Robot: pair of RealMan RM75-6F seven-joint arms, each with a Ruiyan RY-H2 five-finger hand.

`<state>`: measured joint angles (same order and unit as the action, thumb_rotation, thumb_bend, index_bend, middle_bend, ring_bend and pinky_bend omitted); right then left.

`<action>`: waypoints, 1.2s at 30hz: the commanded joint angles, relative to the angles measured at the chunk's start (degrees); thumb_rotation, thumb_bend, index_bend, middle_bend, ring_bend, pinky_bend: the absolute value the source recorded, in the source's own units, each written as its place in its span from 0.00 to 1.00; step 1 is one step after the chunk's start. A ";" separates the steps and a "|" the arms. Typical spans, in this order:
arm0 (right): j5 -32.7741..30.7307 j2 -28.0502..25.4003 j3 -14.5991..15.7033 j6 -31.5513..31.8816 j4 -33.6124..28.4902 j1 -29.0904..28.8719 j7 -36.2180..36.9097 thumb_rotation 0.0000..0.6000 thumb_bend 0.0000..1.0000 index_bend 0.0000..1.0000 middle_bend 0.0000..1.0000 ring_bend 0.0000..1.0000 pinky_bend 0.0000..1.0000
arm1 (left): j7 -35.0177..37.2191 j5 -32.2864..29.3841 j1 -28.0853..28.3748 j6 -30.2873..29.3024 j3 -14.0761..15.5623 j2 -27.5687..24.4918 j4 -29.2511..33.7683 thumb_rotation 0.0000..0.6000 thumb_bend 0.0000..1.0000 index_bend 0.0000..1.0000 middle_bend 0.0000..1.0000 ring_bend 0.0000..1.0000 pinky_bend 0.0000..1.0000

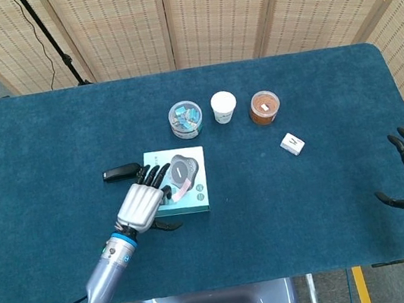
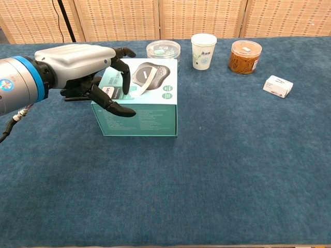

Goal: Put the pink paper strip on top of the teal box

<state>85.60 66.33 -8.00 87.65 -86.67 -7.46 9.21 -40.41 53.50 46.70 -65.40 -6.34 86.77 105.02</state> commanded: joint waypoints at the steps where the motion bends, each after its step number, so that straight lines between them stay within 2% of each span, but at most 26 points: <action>1: -0.01 -0.03 -0.02 0.05 -0.02 0.03 0.06 1.00 0.00 0.06 0.00 0.00 0.00 | -0.43 0.08 0.11 -0.03 0.14 0.19 0.25 0.48 0.00 0.46 0.00 0.00 0.00; 12: -0.05 0.06 0.00 -0.21 0.04 -0.06 -0.12 1.00 0.00 0.06 0.00 0.00 0.00 | 0.16 0.76 0.48 0.52 -0.17 0.52 1.02 0.48 0.00 0.46 0.00 0.00 0.00; 21: 0.08 0.16 0.06 -0.17 -0.02 -0.06 -0.52 1.00 0.00 0.06 0.00 0.00 0.00 | 2.64 3.54 -0.62 -1.13 -1.18 -2.97 4.18 0.47 0.00 0.45 0.00 0.00 0.00; 26: 0.19 0.20 0.09 -0.07 -0.07 -0.04 -0.71 1.00 0.00 0.05 0.00 0.00 0.00 | 5.94 6.55 -2.50 -3.00 -1.93 -7.67 7.71 0.47 0.00 0.38 0.00 0.00 0.00; 31: 0.34 0.25 0.07 0.25 -0.21 0.04 -1.05 1.00 0.00 0.05 0.00 0.00 0.00 | 9.07 11.29 -5.65 -6.17 -1.49 -13.54 10.06 0.46 0.00 0.17 0.00 0.00 0.00; 33: 0.43 0.26 0.07 0.39 -0.35 0.07 -1.20 1.00 0.00 0.04 0.00 0.00 0.00 | 10.32 13.36 -7.35 -7.81 -0.80 -15.69 10.19 0.53 0.00 0.07 0.00 0.00 0.00; 36: 0.66 0.34 0.08 0.67 -0.69 0.09 -1.83 1.00 0.00 0.02 0.00 0.00 0.00 | 14.33 17.21 -12.41 -12.39 1.85 -19.63 9.14 0.76 0.00 0.00 0.00 0.00 0.00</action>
<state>86.20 66.64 -7.92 88.25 -87.28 -7.38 7.48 -29.70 67.46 38.09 -74.46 -6.67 69.93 114.60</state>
